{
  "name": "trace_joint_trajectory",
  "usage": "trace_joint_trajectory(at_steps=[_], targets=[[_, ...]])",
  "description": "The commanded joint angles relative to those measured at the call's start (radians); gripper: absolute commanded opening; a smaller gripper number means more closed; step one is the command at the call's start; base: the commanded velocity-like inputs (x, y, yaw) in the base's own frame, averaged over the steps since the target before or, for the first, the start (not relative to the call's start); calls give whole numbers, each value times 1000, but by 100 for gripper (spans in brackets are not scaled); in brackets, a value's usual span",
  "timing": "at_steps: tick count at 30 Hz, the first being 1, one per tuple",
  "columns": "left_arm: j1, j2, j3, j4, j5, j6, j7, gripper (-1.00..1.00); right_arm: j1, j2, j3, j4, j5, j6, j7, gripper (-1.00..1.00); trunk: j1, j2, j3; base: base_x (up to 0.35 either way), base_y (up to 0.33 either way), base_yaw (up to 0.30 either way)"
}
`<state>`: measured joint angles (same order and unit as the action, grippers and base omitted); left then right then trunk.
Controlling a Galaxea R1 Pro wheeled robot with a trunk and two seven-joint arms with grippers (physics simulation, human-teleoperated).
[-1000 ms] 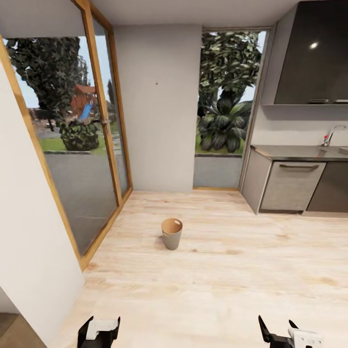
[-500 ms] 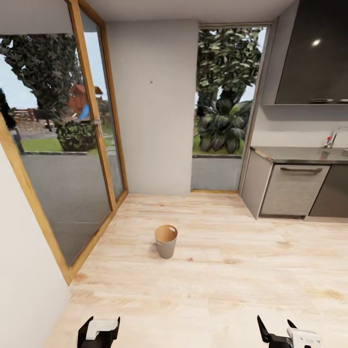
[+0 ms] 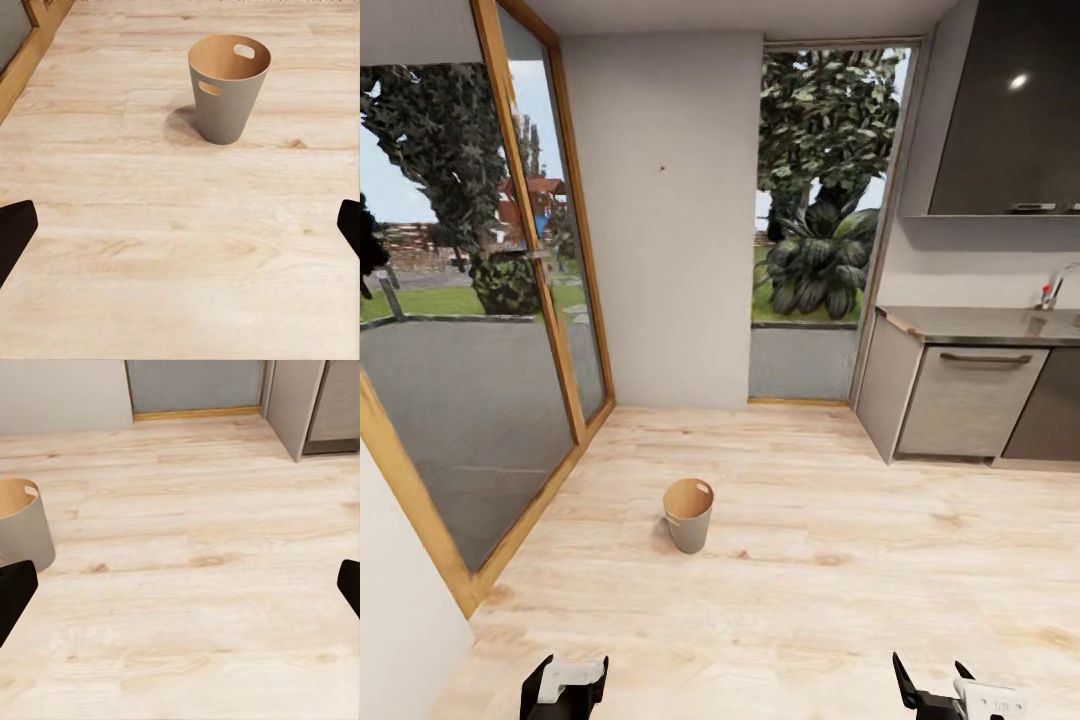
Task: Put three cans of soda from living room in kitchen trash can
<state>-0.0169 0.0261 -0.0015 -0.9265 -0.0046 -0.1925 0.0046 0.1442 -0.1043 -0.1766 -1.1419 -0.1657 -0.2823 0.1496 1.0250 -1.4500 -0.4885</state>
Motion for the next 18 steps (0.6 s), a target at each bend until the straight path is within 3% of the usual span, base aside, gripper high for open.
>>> trace_joint_trajectory(at_steps=[1, 18], targets=[[0, 0, 0, 0, 0, 0, 0, 100, 0, 0, 0, 0, 0, 0, 0, 100, 0, 0, 0, 228, -204, 63], [0, 0, 0, -1, 0, 0, 0, 100, 0, 0, 0, 5, 0, 0, -1, 100, 0, 0, 0, 220, -213, 173]])
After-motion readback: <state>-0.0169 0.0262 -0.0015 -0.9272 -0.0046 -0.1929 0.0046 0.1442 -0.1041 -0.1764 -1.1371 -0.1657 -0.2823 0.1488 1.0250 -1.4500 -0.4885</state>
